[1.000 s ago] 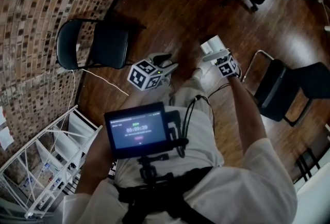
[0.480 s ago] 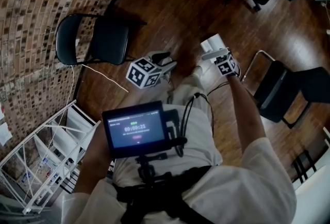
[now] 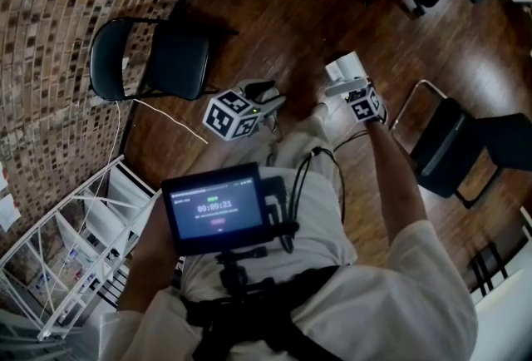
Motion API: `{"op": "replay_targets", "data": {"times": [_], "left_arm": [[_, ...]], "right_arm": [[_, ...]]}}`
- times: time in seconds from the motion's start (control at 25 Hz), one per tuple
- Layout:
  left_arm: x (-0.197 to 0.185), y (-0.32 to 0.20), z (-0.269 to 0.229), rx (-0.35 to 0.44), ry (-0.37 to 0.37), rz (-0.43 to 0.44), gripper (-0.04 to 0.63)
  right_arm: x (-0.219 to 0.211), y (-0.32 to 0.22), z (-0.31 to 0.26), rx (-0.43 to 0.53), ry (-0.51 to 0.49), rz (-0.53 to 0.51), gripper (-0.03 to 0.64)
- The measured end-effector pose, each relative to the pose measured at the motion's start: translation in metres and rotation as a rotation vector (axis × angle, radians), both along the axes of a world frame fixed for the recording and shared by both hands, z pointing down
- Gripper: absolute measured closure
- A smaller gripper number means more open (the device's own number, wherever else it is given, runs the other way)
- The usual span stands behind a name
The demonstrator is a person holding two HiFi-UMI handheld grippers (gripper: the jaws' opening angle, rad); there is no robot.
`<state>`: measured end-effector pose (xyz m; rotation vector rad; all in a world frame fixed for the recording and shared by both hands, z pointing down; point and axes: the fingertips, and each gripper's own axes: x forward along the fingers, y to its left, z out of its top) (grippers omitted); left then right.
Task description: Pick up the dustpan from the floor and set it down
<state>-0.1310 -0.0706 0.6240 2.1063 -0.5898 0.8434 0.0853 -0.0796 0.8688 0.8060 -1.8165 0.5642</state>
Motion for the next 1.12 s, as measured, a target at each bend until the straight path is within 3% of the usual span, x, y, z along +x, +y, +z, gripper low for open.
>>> {"op": "replay_targets", "data": {"times": [0.68, 1.12], "left_arm": [[-0.005, 0.006, 0.008, -0.028, -0.01, 0.015, 0.413], [-0.017, 0.028, 0.014, -0.049, -0.025, 0.011, 0.413]], "right_arm": [[-0.012, 0.023, 0.006, 0.008, -0.015, 0.096, 0.505], [-0.04, 0.048, 0.006, 0.064, -0.003, 0.042, 0.5]]}}
